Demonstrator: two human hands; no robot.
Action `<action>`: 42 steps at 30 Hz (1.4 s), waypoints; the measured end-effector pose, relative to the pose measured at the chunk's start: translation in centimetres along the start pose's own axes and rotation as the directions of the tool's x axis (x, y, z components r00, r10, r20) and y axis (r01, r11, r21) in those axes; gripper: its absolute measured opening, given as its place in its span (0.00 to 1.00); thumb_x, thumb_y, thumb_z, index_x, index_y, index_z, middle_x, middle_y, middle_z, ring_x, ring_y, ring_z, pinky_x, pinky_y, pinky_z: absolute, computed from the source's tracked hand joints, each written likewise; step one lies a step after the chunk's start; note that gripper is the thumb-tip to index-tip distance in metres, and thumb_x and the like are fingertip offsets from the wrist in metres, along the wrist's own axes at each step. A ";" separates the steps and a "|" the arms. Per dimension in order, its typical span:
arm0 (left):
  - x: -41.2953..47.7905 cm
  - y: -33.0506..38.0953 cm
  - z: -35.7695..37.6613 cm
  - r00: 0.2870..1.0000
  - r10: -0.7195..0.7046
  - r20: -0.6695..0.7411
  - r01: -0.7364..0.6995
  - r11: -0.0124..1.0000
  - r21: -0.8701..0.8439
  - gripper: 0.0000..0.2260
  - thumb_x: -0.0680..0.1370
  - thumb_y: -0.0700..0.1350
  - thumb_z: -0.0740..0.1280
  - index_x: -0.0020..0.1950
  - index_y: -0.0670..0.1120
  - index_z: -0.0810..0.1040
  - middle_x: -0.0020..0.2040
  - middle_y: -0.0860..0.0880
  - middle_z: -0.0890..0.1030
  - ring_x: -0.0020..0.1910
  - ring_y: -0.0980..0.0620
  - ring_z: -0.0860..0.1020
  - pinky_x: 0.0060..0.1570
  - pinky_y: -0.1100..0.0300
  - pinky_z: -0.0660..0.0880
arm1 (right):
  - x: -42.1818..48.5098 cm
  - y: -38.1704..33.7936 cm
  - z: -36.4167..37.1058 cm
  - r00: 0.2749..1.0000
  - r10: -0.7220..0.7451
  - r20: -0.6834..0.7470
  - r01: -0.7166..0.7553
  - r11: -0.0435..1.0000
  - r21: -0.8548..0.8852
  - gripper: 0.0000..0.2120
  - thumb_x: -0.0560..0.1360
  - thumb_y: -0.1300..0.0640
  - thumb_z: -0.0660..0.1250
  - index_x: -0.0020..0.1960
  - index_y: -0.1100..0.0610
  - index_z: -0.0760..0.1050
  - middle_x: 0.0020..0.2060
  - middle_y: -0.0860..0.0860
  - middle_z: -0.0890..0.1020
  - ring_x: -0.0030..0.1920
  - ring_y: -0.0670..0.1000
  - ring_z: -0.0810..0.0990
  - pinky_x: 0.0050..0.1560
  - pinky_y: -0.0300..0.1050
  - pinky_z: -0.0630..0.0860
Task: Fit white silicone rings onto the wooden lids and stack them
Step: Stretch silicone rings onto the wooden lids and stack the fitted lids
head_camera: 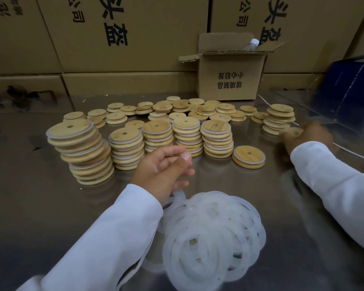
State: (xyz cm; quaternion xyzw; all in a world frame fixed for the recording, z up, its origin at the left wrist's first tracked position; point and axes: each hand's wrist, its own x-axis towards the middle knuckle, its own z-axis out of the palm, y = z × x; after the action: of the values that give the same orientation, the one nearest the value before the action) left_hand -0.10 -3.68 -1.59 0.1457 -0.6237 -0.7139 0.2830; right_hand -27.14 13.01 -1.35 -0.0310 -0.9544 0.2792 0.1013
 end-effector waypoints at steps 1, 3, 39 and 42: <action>0.0 0.0 0.0 1.000 -0.001 0.000 0.001 1.000 0.000 0.04 0.74 0.41 0.67 0.48 0.47 0.78 0.34 0.53 0.83 0.36 0.55 0.82 0.38 0.61 0.79 | -0.7 -0.5 -0.3 0.998 -0.047 -0.046 0.049 0.997 0.054 0.29 0.69 0.44 0.70 0.64 0.55 0.67 0.61 0.59 0.74 0.61 0.63 0.72 0.61 0.62 0.70; 0.0 0.0 -0.1 1.000 -0.001 -0.006 0.001 1.000 0.003 0.04 0.74 0.42 0.66 0.48 0.47 0.78 0.34 0.53 0.83 0.36 0.55 0.82 0.38 0.61 0.79 | -3.2 -2.2 -1.2 0.975 -0.187 -0.118 0.212 0.942 0.259 0.29 0.68 0.44 0.72 0.64 0.52 0.67 0.61 0.56 0.74 0.60 0.60 0.73 0.59 0.58 0.72; 0.4 -0.6 -1.1 0.985 -0.005 -0.172 0.012 0.999 0.039 0.04 0.73 0.44 0.69 0.39 0.51 0.81 0.34 0.53 0.83 0.42 0.48 0.81 0.44 0.50 0.79 | -16.0 -2.0 -2.0 0.372 -0.850 0.372 0.565 0.526 0.636 0.12 0.70 0.60 0.71 0.34 0.46 0.75 0.34 0.42 0.78 0.39 0.39 0.77 0.46 0.34 0.74; 0.3 -0.3 -1.1 0.987 -0.031 -0.161 0.028 0.999 -0.023 0.05 0.73 0.44 0.69 0.38 0.52 0.80 0.36 0.51 0.82 0.39 0.50 0.81 0.33 0.57 0.79 | -15.8 -2.2 -2.5 0.373 -0.851 0.369 0.491 0.519 0.700 0.12 0.70 0.62 0.70 0.33 0.48 0.75 0.30 0.43 0.79 0.35 0.39 0.77 0.40 0.32 0.73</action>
State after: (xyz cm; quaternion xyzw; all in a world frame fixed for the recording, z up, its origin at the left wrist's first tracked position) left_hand 0.24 -4.73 -2.06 0.2092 -0.5894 -0.7102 0.3233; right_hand -11.14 10.64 -0.92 0.5073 -0.7363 0.4245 -0.1425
